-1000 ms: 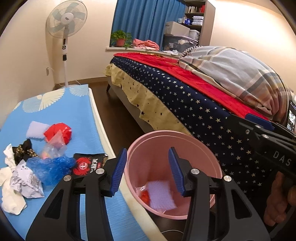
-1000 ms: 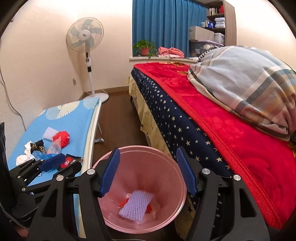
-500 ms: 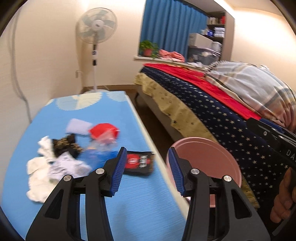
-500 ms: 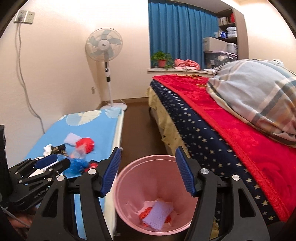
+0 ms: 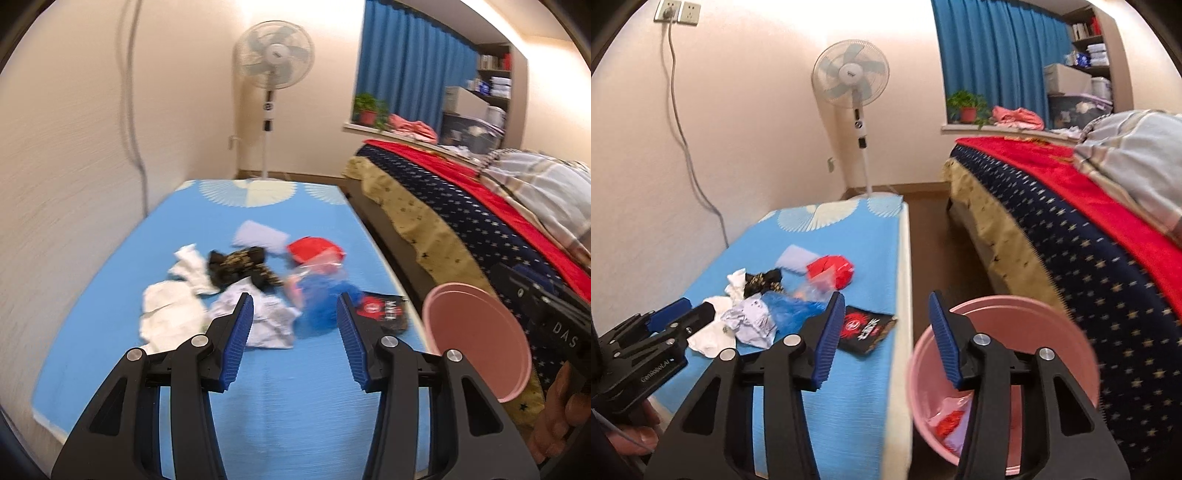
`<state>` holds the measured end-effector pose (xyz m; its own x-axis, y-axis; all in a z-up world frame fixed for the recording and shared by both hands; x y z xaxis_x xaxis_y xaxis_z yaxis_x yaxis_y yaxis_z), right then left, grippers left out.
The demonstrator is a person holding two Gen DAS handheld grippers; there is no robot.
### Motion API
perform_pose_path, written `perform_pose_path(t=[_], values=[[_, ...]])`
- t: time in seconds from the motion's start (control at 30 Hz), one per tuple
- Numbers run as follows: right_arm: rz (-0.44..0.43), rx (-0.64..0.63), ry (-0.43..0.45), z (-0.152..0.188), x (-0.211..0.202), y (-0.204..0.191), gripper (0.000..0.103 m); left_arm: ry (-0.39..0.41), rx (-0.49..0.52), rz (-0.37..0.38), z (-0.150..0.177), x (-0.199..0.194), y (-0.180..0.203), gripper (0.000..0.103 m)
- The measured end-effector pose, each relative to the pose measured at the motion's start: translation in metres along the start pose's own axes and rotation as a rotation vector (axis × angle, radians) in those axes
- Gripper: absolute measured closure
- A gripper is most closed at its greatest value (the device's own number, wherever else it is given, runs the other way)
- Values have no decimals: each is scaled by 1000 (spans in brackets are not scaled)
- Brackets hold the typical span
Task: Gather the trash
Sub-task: 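Move both open tools back over the remaining trash on the pad, then grasp the white tissue with the left tool while the right tool grasps the black snack bag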
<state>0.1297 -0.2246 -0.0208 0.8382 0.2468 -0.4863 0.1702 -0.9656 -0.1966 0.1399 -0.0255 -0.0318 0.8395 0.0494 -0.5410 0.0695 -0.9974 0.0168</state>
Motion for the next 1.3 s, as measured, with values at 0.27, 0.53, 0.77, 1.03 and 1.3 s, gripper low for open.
perform_pose_path(t=[0.27,0.53,0.77,1.03,1.3], values=[[-56,58,-72,24,38,-9,64,-25,-114,-125,21,17,-40,56],[-62,100,-130,46,73,-12,64,-11,-186,-251,30,26,-71,56],[-45,154,-185,64,101,-7,64,-77,-241,-323,45,42,-90,49],[-39,202,-223,69,115,0,64,-146,-315,-340,58,60,-105,43],[-22,244,-278,77,123,7,83,-200,-361,-297,66,73,-104,46]])
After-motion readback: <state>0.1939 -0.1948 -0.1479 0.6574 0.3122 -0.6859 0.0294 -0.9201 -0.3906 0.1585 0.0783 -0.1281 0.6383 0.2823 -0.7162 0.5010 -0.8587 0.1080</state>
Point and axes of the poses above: each gripper's, at about its wrist camera, not at the fingertips, and x roughly the way its jaws point, y to its right, z to its underside, the point moved 8 cm from there along x, roughly the way its jaws point, and after that the axes turned 9 degrees about -z, right-handed, at the moved point
